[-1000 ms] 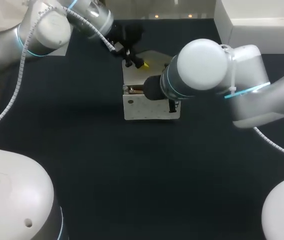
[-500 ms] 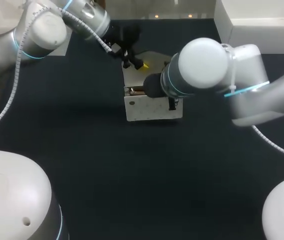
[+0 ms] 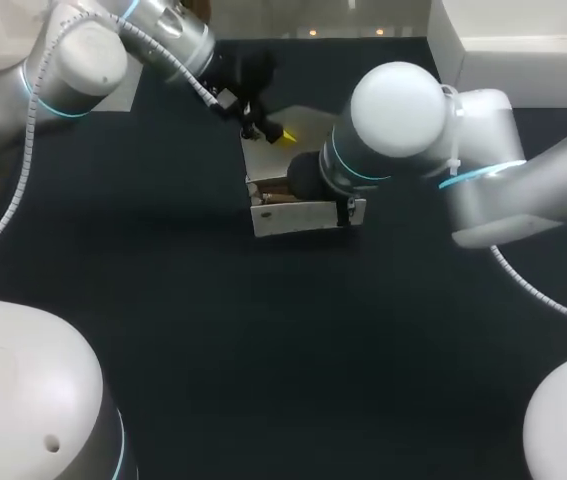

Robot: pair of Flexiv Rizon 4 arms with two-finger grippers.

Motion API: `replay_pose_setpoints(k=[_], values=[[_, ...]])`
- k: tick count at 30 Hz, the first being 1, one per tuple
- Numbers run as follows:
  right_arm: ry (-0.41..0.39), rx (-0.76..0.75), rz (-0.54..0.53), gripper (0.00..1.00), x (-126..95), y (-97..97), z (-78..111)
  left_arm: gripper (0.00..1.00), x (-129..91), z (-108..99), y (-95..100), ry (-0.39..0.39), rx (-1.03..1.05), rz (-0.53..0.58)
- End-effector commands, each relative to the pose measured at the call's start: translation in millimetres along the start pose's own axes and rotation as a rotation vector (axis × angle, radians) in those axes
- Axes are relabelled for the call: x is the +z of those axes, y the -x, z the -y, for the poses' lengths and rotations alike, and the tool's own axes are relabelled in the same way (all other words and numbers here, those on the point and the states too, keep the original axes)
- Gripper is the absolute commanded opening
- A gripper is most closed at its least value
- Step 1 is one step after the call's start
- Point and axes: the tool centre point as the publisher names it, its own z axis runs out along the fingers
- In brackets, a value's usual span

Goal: Pick up the bag, open it, inspect its contents, close it, and place it on the opposite side

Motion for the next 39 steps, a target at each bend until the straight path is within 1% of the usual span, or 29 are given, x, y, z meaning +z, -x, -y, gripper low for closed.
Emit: replay_pose_setpoints(k=[1,4,5,6,7,8,20,39], values=[[-0.001,-0.001,-0.012,0.0,7,-1.0,0.2,0.0,4,0,9.5,0.004,-0.001,-0.06],[0.003,-0.001,-0.023,0.0,10,-1.9,-0.1,0.0,6,-1,9.7,0.007,0.0,-0.071],[0.004,-0.002,-0.026,0.16,10,-2.3,-0.4,0.0,7,-1,9.8,0.009,0.001,-0.071],[0.005,-0.002,-0.027,0.29,11,-2.6,-0.5,0.0,7,-1,9.8,0.009,0.001,-0.071],[0.005,-0.001,-0.03,0.45,11,-3.0,-0.5,0.0,7,-1,9.9,0.009,0.002,-0.071],[0.006,0.0,-0.035,1.0,12,-3.8,-0.3,0.0,7,-1,10.0,0.009,0.002,-0.071],[0.009,0.009,-0.06,1.0,17,-8.6,1.7,0.0,8,-4,10.1,0.009,0.006,-0.083],[0.015,0.015,-0.072,1.0,21,-9.9,2.7,0.0,10,-2,7.5,0.013,0.021,-0.089]])
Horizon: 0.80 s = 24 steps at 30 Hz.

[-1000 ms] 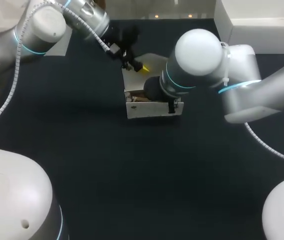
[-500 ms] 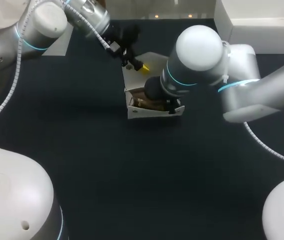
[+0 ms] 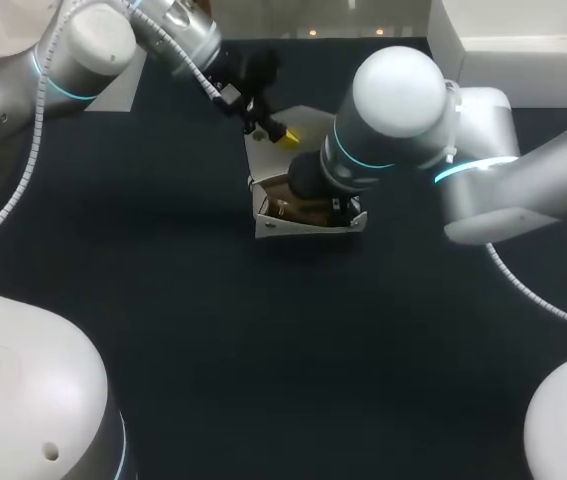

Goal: Pick up the bag, open it, inspect its contents, close it, and place it on the opposite side

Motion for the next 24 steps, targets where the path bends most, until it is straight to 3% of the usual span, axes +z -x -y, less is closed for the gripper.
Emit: replay_pose_setpoints(k=[1,20,21,22,24], values=[[0.001,-0.001,-0.005,1.0,10,-2.1,1.4,0.0,1,-1,-0.4,-0.001,0.001,-0.002],[0.005,0.003,0.011,0.98,6,0.8,0.2,0.0,0,-1,-3.8,-0.001,0.008,0.0],[0.005,0.005,0.015,0.67,5,1.5,0.3,0.0,1,-1,-4.0,0.001,0.009,0.0],[0.005,0.006,0.022,0.47,3,2.3,0.4,0.0,1,-1,-4.3,0.002,0.01,0.001],[0.005,0.009,0.038,0.19,-1,4.2,0.5,0.0,0,0,-4.9,0.006,0.011,0.004]])
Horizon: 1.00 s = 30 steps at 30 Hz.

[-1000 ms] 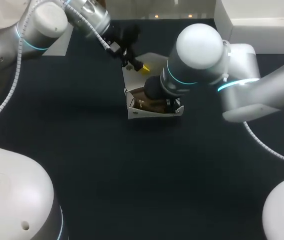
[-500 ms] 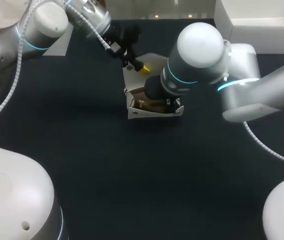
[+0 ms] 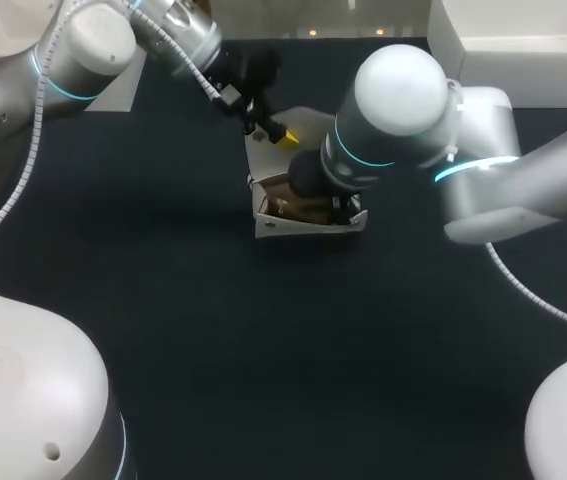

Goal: Pick up the bag, open it, inspect its contents, close it, and place it on the opposite side

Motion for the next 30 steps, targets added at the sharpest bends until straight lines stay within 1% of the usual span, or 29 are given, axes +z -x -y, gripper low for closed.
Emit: replay_pose_setpoints(k=[1,2,3,7,17,22,24,28,30], values=[[0.0,0.006,0.038,0.11,-2,0.1,1.6,0.0,0,0,-3.3,0.005,0.003,0.008],[0.0,0.007,0.054,0.07,-6,1.9,1.5,0.0,-1,1,-3.7,0.008,0.004,0.012],[0.001,0.009,0.064,0.06,-9,2.9,1.5,0.0,-1,1,-4.3,0.01,0.006,0.015],[0.0,0.011,0.125,0.09,-28,10.0,1.2,0.0,-4,5,-6.1,0.02,0.011,0.027],[0.002,0.013,0.273,0.08,-77,20.7,-0.3,0.0,-12,10,-9.4,0.04,0.001,0.047],[0.001,0.007,0.313,0.1,-92,19.2,-2.1,0.0,-5,5,-5.8,0.05,-0.019,0.034],[-0.002,0.008,0.32,0.13,-94,18.1,-2.1,0.0,1,1,-2.5,0.055,-0.032,0.027],[-0.006,0.009,0.326,0.09,-97,14.0,-1.8,0.0,12,-8,6.1,0.067,-0.062,0.017],[-0.007,0.008,0.325,0.06,-98,11.1,-2.4,0.0,16,-13,12.4,0.071,-0.067,0.021]])
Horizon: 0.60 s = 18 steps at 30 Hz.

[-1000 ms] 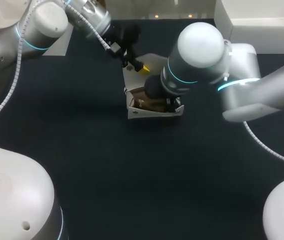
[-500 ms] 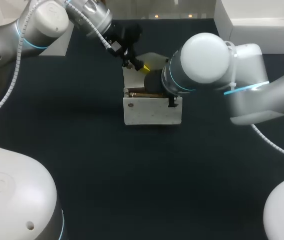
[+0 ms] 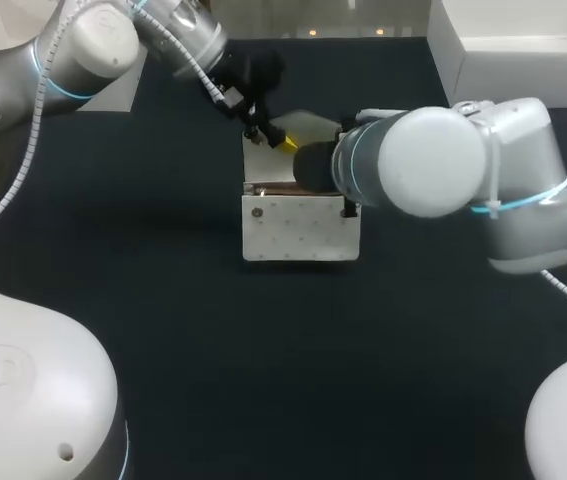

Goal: Pick up the bag, open it, inspect its contents, close it, and place it on the opposite side

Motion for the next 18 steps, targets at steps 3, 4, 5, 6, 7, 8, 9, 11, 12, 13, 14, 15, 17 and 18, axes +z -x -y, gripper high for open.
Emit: replay_pose_setpoints(k=[3,4,5,6,7,8,9,11,12,13,14,15,17,18], values=[[-0.007,-0.003,0.011,0.0,-7,-13.8,-0.2,0.0,18,-8,26.1,-0.001,0.012,0.015],[-0.007,-0.003,0.005,0.0,-7,-16.7,-0.3,0.0,19,-10,28.7,-0.001,0.016,0.025],[-0.007,-0.004,-0.002,0.0,-6,-19.8,-0.2,0.0,20,-11,31.7,-0.005,0.024,0.032],[-0.008,-0.004,-0.011,0.0,-6,-23.4,-0.1,0.0,20,-12,33.9,-0.009,0.034,0.044],[-0.009,-0.003,-0.022,0.0,-5,-27.3,0.4,0.0,21,-14,35.8,0.0,0.039,0.063],[-0.006,0.0,-0.036,0.0,-3,-32.3,1.2,0.0,22,-15,38.1,-0.005,0.05,0.073],[-0.007,0.002,-0.042,0.0,-2,-34.4,1.6,0.0,22,-16,38.8,-0.009,0.057,0.079],[-0.006,0.007,-0.064,0.0,0,-41.7,2.9,0.0,23,-17,41.9,-0.008,0.076,0.107],[-0.006,0.01,-0.073,0.0,1,-45.6,3.4,0.0,24,-18,43.4,-0.005,0.085,0.121],[-0.005,0.012,-0.082,0.0,3,-49.4,3.7,0.0,25,-19,44.8,0.005,0.095,0.142],[-0.003,0.016,-0.094,0.0,5,-53.9,4.1,0.0,27,-20,46.9,0.014,0.105,0.163],[-0.003,0.018,-0.1,0.0,6,-56.0,4.3,0.0,28,-21,48.2,0.007,0.112,0.161],[0.0,0.022,-0.118,0.0,10,-61.6,4.4,0.0,27,-22,50.8,0.017,0.131,0.195],[0.001,0.022,-0.126,0.0,12,-64.1,4.2,0.0,27,-22,51.8,0.006,0.14,0.192]])
